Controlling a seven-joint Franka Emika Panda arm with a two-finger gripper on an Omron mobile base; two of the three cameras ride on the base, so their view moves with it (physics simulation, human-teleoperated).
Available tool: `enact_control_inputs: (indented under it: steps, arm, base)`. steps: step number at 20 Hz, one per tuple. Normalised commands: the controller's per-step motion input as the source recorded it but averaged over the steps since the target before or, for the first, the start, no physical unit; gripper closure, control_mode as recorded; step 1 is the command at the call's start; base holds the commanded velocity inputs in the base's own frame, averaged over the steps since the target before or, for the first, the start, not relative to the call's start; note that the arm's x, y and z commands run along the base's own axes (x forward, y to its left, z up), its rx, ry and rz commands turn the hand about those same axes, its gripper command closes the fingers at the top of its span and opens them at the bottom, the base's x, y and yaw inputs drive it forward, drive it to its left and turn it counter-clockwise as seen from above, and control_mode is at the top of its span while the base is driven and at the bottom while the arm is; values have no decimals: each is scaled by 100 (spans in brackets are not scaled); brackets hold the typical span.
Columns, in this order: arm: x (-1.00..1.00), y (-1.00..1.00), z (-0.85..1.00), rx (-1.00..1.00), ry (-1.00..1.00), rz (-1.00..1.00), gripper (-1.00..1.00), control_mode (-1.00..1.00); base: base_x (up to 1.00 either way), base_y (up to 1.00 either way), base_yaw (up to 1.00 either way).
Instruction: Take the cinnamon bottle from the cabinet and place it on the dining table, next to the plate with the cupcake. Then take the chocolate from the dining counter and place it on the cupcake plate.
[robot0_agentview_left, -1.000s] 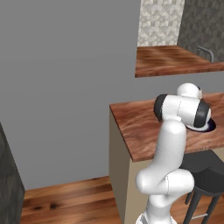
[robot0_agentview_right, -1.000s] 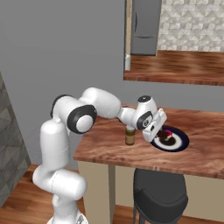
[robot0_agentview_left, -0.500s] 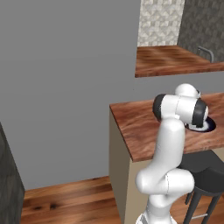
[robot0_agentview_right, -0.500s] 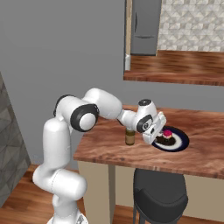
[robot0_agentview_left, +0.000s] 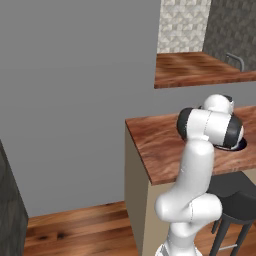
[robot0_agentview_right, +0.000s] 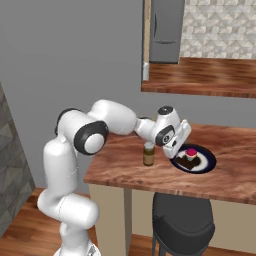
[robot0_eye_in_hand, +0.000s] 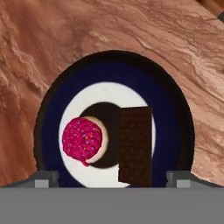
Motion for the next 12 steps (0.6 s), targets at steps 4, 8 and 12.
enact_control_inputs:
  steps: [4, 8, 12]
  arm:
    - [-10, 50, 98, 0, -4, -1, -100, -100]
    - [-19, 96, 94, -3, -3, 0, -100, -100]
    - [-30, 100, 100, -12, -6, 0, -100, -100]
  base:
    - [0, 0, 0]
    - [0, 0, 0]
    - [0, 0, 0]
